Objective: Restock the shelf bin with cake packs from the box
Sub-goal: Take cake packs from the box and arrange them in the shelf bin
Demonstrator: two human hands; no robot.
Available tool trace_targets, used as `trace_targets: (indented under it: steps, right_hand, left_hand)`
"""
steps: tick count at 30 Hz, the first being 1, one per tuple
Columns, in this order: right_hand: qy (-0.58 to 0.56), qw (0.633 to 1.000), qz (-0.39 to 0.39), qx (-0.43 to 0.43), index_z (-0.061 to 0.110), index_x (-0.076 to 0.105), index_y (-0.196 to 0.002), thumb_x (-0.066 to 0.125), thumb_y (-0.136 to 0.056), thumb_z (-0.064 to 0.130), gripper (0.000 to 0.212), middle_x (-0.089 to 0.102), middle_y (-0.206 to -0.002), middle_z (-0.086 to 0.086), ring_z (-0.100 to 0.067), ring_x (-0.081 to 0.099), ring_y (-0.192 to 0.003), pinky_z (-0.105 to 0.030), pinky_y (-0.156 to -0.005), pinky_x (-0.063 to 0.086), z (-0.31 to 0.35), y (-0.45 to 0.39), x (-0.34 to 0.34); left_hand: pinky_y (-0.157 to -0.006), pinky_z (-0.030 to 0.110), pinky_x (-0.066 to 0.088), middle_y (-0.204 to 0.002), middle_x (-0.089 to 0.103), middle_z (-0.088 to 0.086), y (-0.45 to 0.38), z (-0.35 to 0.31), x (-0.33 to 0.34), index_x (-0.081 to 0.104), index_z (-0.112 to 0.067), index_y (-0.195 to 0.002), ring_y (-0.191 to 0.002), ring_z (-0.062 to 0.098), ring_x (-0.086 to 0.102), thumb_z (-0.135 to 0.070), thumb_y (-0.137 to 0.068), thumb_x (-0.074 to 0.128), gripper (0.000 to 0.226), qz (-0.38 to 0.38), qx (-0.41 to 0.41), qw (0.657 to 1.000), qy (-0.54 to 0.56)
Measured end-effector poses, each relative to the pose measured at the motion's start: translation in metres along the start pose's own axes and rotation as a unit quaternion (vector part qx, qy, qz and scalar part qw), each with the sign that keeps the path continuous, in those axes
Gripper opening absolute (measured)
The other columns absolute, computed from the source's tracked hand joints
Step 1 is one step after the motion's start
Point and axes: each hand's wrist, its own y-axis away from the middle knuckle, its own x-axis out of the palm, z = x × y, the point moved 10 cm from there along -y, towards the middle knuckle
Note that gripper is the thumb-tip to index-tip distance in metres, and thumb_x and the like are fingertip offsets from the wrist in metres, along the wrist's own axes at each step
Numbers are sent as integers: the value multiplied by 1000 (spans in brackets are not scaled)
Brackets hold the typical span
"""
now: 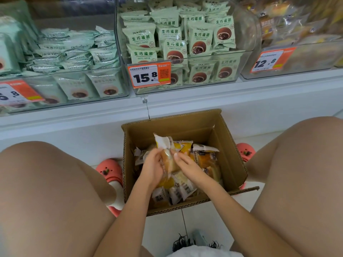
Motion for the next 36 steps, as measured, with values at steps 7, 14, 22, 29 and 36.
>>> trace_targets:
  steps: [7,14,22,29,36]
  right_hand:
    - [34,993,-64,-91,31,52,-132,43,-97,41,37,35,-145,11,-9,28,-136,-37,-110,34,30,14,-19]
    - [-84,996,-21,18,18,55,-120,71,-83,20,40,65,-112,-4,-18,65,-100,-37,-81,58,18,18,-27]
    - [370,866,-137,-307,24,60,-109,64,-86,18,24,57,-117,6,-9,53,-105,-25,-87,48,82,47,-8]
    - [188,917,-209,-284,28,60,-119,57,-92,29,27,54,-126,17,2,45,-119,-20,-102,37,84,50,-34]
    - [-7,981,-193,4,16,55,-115,33,-101,36,33,59,-109,-1,-17,57,-103,-31,-86,48,23,23,-64]
  left_hand:
    - [-91,51,51,-118,65,13,0,-3,-38,54,-8,-127,-108,30,63,-14,-89,63,40,-105,8,994,38]
    - [-77,40,58,-112,69,12,8,-6,-20,59,-9,-121,-97,26,68,-37,-78,68,52,-78,9,995,-67]
    - [-108,53,33,-137,48,18,11,-9,-2,47,-8,-130,-130,39,43,-80,-69,49,94,28,-83,974,210]
    - [-104,51,36,-136,49,23,20,-26,18,51,-12,-137,-118,36,51,-18,-57,81,86,173,-11,970,172]
    - [-108,53,35,-138,49,22,32,-31,43,50,-11,-137,-131,37,44,-20,-63,74,78,209,4,965,157]
